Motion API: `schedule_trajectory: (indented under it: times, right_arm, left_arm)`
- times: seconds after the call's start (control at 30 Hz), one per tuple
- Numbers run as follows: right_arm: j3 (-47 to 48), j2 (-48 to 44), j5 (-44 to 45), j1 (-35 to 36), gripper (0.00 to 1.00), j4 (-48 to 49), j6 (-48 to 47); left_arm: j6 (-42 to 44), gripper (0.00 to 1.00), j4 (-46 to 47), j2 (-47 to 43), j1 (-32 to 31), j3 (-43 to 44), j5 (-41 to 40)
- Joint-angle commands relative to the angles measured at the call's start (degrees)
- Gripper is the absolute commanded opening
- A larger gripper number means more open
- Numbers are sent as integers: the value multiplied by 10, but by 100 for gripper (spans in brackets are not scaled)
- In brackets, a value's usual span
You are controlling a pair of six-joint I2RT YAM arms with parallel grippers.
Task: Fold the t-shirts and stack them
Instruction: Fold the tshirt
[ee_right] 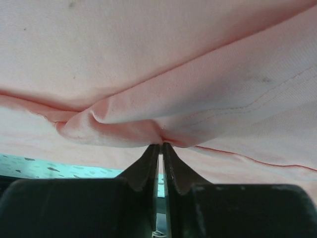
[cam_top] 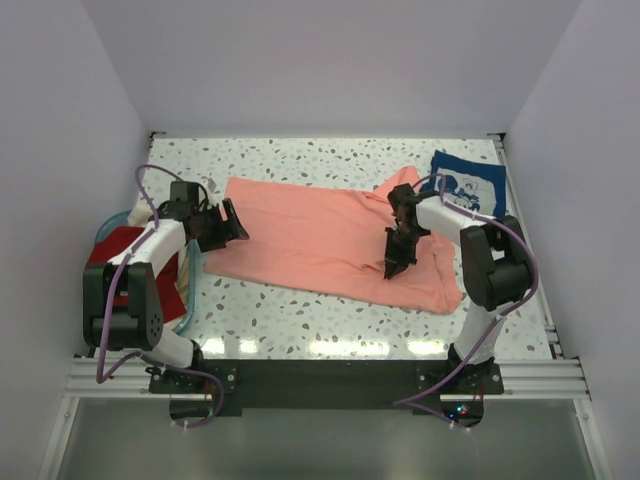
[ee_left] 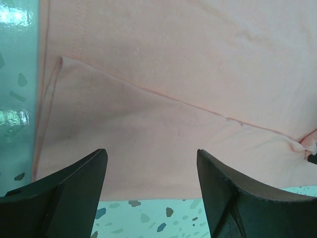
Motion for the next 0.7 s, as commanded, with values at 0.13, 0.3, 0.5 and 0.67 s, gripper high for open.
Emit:
schedule_trajectory:
  times: [0.13,0.3,0.5,0.67]
  right_arm:
    - [33,10,1,1,0,-6,-11]
    - [55,11,2,4,0,-15,-11]
    - [118,48,10,5,0,-33,-19]
    - [179,87,11,6,0,-43,-30]
  left_arm:
    - [12,78,0,-10,5,21,-1]
    - [11,77,0,-10,6,23,-2]
    - [11,78,0,-3,6,25,-3]
    - [14,78,-4,3,5,28,-4]
